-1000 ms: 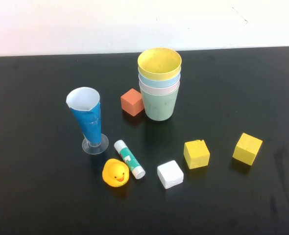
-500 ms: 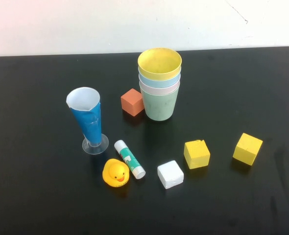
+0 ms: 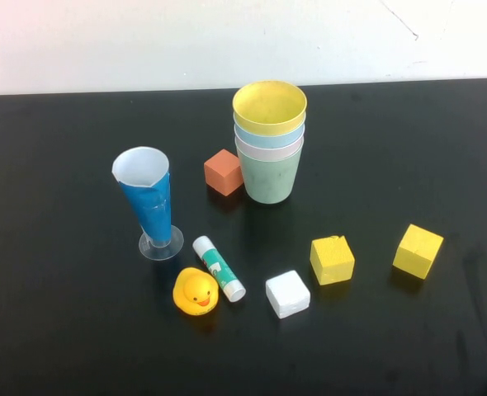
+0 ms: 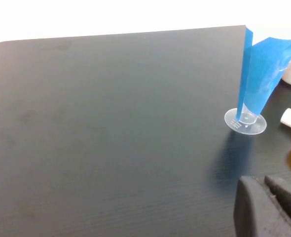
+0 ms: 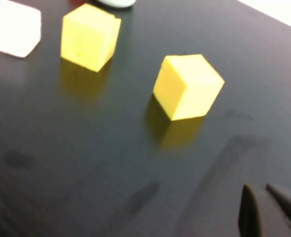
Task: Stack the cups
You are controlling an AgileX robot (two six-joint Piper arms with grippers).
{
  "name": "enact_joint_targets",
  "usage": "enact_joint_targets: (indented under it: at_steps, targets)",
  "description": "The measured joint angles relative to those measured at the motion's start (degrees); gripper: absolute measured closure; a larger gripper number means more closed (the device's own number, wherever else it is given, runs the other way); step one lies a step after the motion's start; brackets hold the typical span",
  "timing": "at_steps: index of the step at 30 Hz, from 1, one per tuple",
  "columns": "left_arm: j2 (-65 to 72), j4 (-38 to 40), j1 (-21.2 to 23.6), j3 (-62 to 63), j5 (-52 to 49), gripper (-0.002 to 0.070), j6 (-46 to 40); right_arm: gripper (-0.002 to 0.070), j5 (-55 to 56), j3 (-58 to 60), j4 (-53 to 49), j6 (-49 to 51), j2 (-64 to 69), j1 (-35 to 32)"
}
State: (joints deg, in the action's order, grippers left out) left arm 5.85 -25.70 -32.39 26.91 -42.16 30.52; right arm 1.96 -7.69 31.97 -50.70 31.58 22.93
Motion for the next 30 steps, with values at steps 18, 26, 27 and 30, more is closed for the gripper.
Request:
enact_joint_targets:
  at_steps: [18,26,27,30]
  targets:
    - [0.0,0.0,0.0,0.0,0.0,0.0675,0.0,0.0678,-21.1,4.7,-39.4,41.2,-30.1,-23.0]
    - [0.0,0.0,0.0,0.0,0.1,0.0675,0.0,0.0678,-21.5,9.2,-40.0,44.9,-32.3,-23.9]
    - [0.0,0.0,0.0,0.0,0.1,0.0675,0.0,0.0678,-21.6,9.2,-40.0,45.0,-32.3,-23.9]
    - [0.0,0.0,0.0,0.0,0.1,0.0675,0.0,0.0678,-22.1,9.1,-40.0,45.2,-32.3,-23.9]
